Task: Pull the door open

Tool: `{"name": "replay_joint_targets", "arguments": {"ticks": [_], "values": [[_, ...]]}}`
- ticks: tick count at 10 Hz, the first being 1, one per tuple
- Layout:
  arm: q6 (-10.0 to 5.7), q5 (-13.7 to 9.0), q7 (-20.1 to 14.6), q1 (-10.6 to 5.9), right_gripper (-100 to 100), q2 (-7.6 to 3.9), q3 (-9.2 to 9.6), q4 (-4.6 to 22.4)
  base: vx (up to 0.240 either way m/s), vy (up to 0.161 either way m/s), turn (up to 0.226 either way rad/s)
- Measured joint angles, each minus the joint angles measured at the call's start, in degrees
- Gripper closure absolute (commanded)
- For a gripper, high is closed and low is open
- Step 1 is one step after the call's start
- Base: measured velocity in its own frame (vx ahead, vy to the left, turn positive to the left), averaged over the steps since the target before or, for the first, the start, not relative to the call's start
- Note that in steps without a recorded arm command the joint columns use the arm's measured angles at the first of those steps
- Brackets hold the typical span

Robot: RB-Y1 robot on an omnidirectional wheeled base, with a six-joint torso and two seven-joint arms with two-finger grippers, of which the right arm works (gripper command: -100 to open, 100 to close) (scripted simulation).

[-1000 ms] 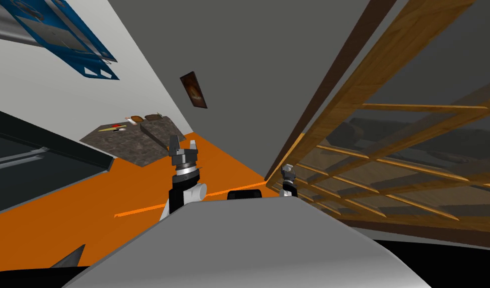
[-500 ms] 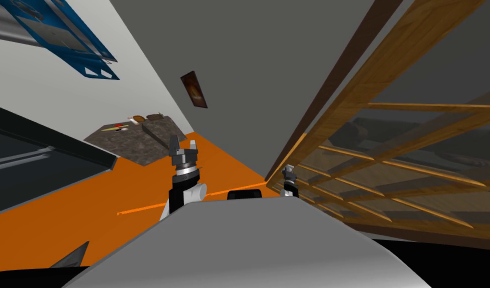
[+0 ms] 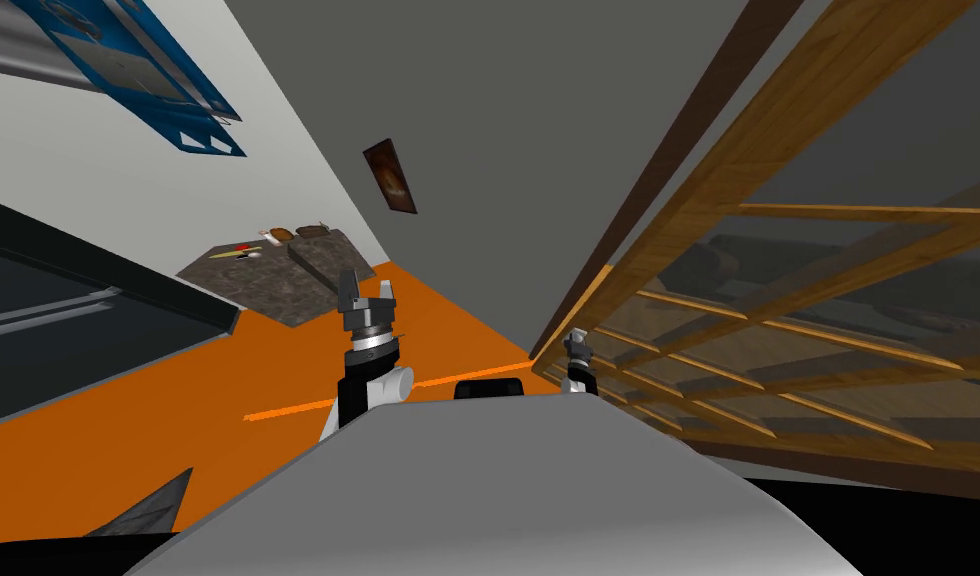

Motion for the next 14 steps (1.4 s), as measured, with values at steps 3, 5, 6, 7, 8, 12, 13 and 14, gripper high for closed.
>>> {"name": "replay_joint_targets", "arguments": {"ticks": [3, 5, 6, 7, 8, 12, 13, 14], "values": [[0.52, 1.14, -1.3, 0.25, 100, -0.5, 2.2, -0.86, -0.234, 0.009, 0.06], [1.65, 1.82, -1.52, 1.38, 100, -0.97, 3.66, -3.43, -0.24, -0.011, 0.062], [1.5, 2.32, -2.33, 0.98, 100, -1.17, 4.57, -2.94, -0.226, 0.011, 0.06], [1.5, 2.66, -2.92, 0.85, 100, -1.42, 5.19, -2.95, -0.097, 0.014, 0.017], [1.65, 2.72, -3.01, 0.94, 100, -1.34, 5.36, -2.89, -0.167, 0.006, 0.09], [0.82, 4.07, -5.11, 1.96, 100, -2.95, 8.17, -4.16, -0.244, -0.01, 0.082], [0.49, 4.5, -5.9, 2.21, 100, -3.47, 9.09, -4.08, -0.246, 0.002, 0.089], [0.3, 4.87, -6.63, 2.73, 100, -4.11, 9.93, -4.62, -0.26, -0.017, 0.081]]}}
